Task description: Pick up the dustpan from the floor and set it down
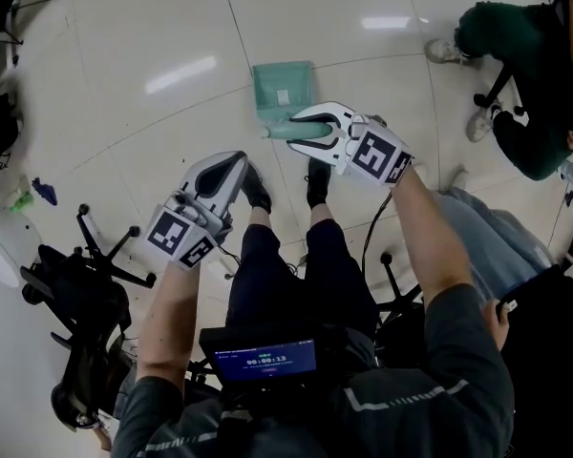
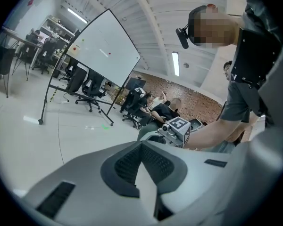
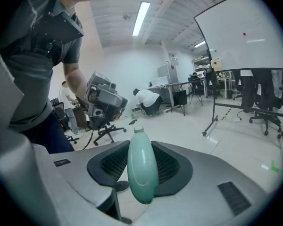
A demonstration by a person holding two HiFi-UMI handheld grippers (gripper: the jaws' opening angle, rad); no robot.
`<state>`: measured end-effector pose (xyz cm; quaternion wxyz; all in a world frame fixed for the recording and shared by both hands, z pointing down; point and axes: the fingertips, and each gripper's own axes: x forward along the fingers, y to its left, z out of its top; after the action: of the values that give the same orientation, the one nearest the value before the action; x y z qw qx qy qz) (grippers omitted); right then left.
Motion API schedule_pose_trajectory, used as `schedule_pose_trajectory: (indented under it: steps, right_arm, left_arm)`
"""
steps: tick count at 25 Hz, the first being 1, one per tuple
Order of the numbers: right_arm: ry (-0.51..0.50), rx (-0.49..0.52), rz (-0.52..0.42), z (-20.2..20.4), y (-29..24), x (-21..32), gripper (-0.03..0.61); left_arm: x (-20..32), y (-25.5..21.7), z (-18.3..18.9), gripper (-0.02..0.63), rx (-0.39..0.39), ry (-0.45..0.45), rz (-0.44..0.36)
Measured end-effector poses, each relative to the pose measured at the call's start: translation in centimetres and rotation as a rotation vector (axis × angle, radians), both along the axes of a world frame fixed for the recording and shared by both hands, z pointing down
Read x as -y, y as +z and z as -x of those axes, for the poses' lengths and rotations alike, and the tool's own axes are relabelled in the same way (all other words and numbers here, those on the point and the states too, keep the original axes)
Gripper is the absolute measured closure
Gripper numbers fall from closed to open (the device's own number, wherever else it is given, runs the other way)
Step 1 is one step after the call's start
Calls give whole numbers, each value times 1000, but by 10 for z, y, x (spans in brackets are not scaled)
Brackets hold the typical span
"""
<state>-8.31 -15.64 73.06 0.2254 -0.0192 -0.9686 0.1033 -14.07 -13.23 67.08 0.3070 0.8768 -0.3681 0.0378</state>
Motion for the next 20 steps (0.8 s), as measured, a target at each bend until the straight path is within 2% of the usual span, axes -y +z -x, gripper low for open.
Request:
schedule_pose_trajectory:
  steps: [7, 9, 15, 20]
  right_arm:
    - [-35, -72, 26, -20, 12, -28, 419]
    - [-35, -91, 31, -25, 15, -36, 388]
    - [-17, -102, 40, -37, 17, -43, 393]
    - [-6, -105, 42, -39, 9, -47, 345]
  left_arm:
    - [-2, -7, -18, 591, -1, 11, 1]
    - [-4, -8, -24, 591, 2, 18, 3]
    - [-10, -10, -34, 591, 12, 25, 11]
    - [-13, -16, -34, 591, 14, 26, 5]
